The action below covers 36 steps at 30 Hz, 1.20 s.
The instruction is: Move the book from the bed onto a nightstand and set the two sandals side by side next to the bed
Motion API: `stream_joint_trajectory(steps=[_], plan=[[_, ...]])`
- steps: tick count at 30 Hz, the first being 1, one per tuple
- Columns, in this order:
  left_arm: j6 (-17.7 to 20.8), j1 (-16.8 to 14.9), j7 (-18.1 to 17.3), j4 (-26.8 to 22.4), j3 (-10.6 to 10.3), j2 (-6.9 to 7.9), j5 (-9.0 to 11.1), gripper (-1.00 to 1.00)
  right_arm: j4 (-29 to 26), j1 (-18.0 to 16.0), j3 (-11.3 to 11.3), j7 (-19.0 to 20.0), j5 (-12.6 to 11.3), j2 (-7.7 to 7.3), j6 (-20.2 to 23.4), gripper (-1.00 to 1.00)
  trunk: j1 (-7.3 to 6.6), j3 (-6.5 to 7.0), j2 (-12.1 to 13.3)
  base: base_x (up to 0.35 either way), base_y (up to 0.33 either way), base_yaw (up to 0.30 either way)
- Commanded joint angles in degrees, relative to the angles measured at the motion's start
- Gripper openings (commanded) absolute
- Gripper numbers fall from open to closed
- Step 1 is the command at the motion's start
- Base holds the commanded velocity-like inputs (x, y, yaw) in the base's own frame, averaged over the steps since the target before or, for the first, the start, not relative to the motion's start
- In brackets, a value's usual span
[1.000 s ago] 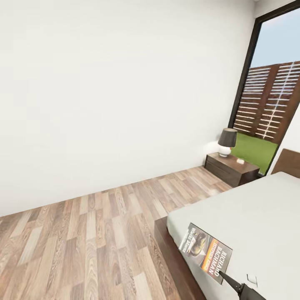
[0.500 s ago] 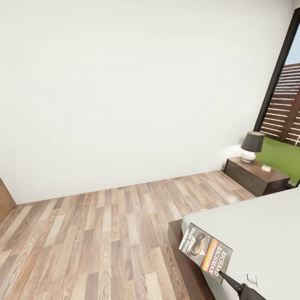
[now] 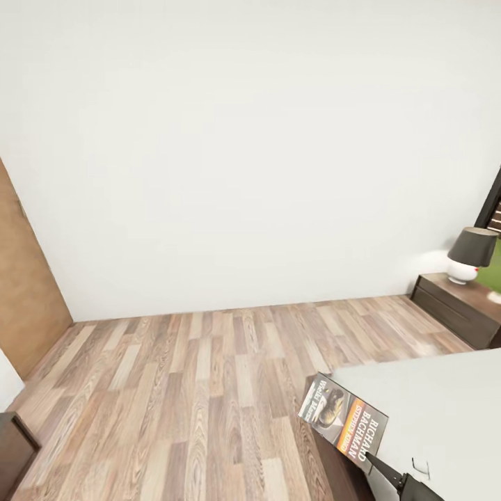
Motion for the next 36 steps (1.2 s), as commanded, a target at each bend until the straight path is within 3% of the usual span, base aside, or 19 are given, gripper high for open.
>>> stream_joint_trajectory(steps=[1,14,29,36], plan=[[-0.37,-0.06,0.16,0.03,-0.49,0.0,0.34,1.0,0.23,-0.13,-0.15,0.13,-0.23,-0.05,-0.63,-1.0,0.03,-0.13,-0.13,0.0,0.0,0.291],[-0.37,-0.06,0.38,0.01,-0.5,0.0,0.34,1.0,0.23,-0.09,-0.15,-4.03,-0.23,-0.04,-0.63,-1.0,0.03,-0.16,-0.13,0.0,0.0,0.264],[-0.37,-0.06,0.4,0.03,-0.49,0.0,0.34,1.0,0.23,-0.09,-0.16,-4.09,-0.23,-0.04,-0.68,-1.0,0.03,-0.17,-0.13,0.006,0.0,0.01],[-0.37,-0.06,0.47,0.04,-0.49,0.0,0.34,1.0,0.23,-0.11,-0.11,-4.09,-0.23,-0.04,-0.67,-1.0,0.03,-0.17,-0.13,0.273,0.0,0.0]])
